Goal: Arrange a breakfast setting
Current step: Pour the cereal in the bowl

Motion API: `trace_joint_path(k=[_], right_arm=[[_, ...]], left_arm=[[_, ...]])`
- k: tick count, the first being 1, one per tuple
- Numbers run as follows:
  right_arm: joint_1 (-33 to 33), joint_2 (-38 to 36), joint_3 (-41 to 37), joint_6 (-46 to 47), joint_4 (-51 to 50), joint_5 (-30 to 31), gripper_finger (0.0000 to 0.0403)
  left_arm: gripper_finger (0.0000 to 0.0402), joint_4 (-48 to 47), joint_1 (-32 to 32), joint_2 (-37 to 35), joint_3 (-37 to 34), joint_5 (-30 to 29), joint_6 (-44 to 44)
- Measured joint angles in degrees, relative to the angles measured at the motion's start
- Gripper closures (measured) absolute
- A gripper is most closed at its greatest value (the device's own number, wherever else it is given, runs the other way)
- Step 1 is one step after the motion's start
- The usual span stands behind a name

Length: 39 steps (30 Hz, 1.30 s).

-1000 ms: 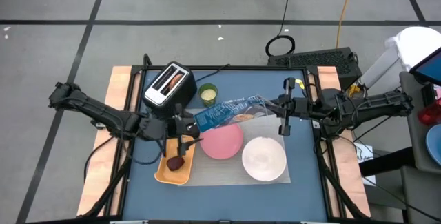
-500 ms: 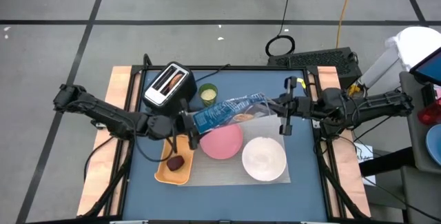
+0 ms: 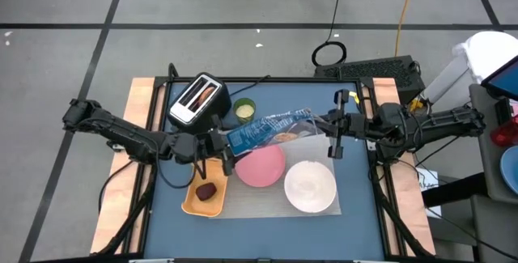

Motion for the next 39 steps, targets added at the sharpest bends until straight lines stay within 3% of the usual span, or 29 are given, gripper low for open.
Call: trace_joint_path(k=[25, 35, 39], right_arm=[[-0.02, 0.35, 0.0, 0.15, -0.74, 0.03, 0.0403], [-0.02, 0.35, 0.0, 0.15, -0.67, 0.05, 0.0403], [-0.02, 0.35, 0.0, 0.15, -0.94, 0.03, 0.0403]], left_arm=[[0.0007, 8.33, 0.0, -0.02, -0.02, 1.79, 0.28], [0.0115, 8.3, 0.0, -0.02, -0.02, 1.74, 0.7], [0.0122, 8.27, 0.0, -0.02, -0.02, 1.74, 0.7]])
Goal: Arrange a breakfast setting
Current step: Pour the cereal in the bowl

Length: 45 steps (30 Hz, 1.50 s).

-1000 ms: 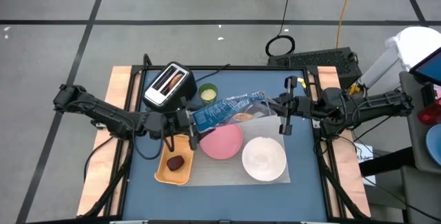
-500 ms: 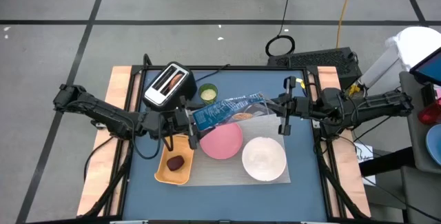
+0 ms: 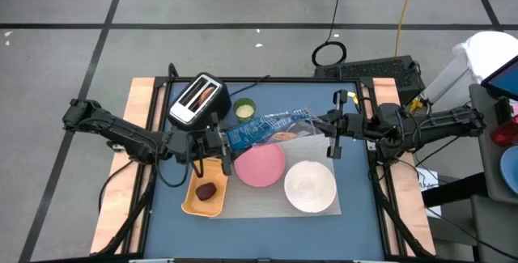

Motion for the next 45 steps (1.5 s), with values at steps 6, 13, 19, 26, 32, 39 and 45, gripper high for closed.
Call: trace_joint_path(k=[6, 13, 19, 26, 32, 39, 45], right_arm=[[0.0, -0.05, 0.0, 0.86, -0.27, -0.04, 0.0386], [0.0, -0.11, 0.02, 4.72, -0.12, -0.04, 0.0336], [0.04, -0.5, 0.02, 8.04, -0.64, -0.07, 0.0253], [0.07, -3.93, 0.02, 12.6, -7.58, -0.18, 0.0191], [0.07, -7.69, 0.02, 13.87, -12.09, -0.12, 0.0182], [0.07, -8.34, 0.02, 19.83, -13.49, -0.38, 0.0181], [0.07, -8.22, 0.02, 19.71, -15.83, -1.79, 0.0181]], left_arm=[[0.0122, 0.07, -0.01, -0.07, -0.04, 0.02, -0.41], [0.0121, -0.27, -0.44, -0.68, -0.11, 0.02, -1.69], [0.012, -1.26, -2.2, -1.89, -0.17, -0.24, -3.22], [0.0118, -4.24, -4.16, -4.04, -0.12, -0.29, -6.26], [0.0118, -8.58, -5.56, -5.05, -0.09, 0.15, -9.64], [0.013, -12.94, -6.7, -5.01, -0.09, 2.23, -13.58], [0.0132, -15.09, -8.43, -5.01, -0.07, 2.92, -14.97]])
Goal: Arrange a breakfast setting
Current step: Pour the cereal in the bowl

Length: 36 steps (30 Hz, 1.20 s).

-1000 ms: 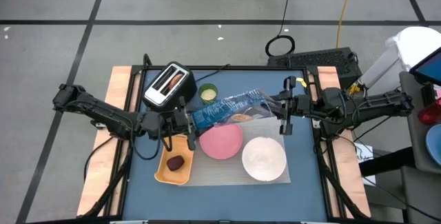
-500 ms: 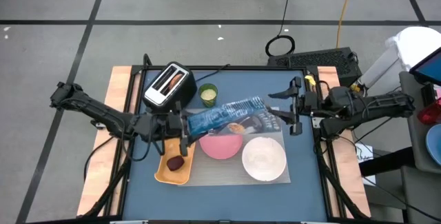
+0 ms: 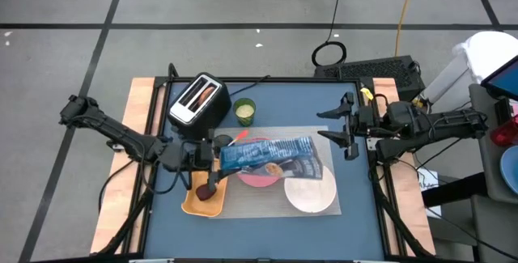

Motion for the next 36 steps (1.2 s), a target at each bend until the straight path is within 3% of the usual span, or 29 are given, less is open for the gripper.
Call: trace_joint_path(k=[9, 23, 36], right_arm=[[0.0, 0.02, 0.0, -0.09, -3.12, 0.04, 0.0181], [0.0, -0.09, -0.02, -0.15, -8.25, 0.04, 0.0181], [0.0, -1.06, -0.02, -0.79, -15.58, 0.22, 0.0181]], left_arm=[[0.0133, -0.46, -1.38, 0.02, 0.13, 2.24, -1.41], [0.0133, -21.21, -1.38, 0.02, 14.49, 2.16, -4.59], [0.0134, -29.67, -1.21, 2.9, 20.82, 5.2, -7.66]])
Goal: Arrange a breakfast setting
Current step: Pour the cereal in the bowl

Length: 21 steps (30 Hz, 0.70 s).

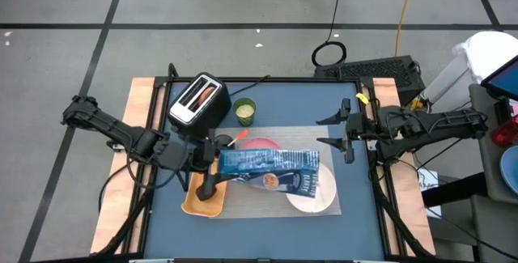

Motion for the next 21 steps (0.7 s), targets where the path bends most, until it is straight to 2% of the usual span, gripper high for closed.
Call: trace_joint_path(k=[6, 10, 16, 21], right_arm=[[0.0, -0.69, -0.01, 0.0, -3.56, 0.02, 0.0181], [0.0, -1.37, -0.02, 0.48, -8.1, 0.02, 0.0181], [0.0, -1.82, -0.02, 0.63, -13.22, 0.03, 0.0181], [-0.02, -1.8, -0.02, 0.63, -13.98, 0.04, 0.0181]], left_arm=[[0.0134, -6.63, 1.34, 4.08, 7.15, 0.15, 1.64], [0.0134, -11.02, 2.62, 7.42, 11.79, 2.31, 2.16], [0.0134, -15.56, 4.37, 11.79, 15.78, 4.26, 2.53], [0.0134, -17.59, 5.27, 12.24, 17.65, 4.01, 2.57]])
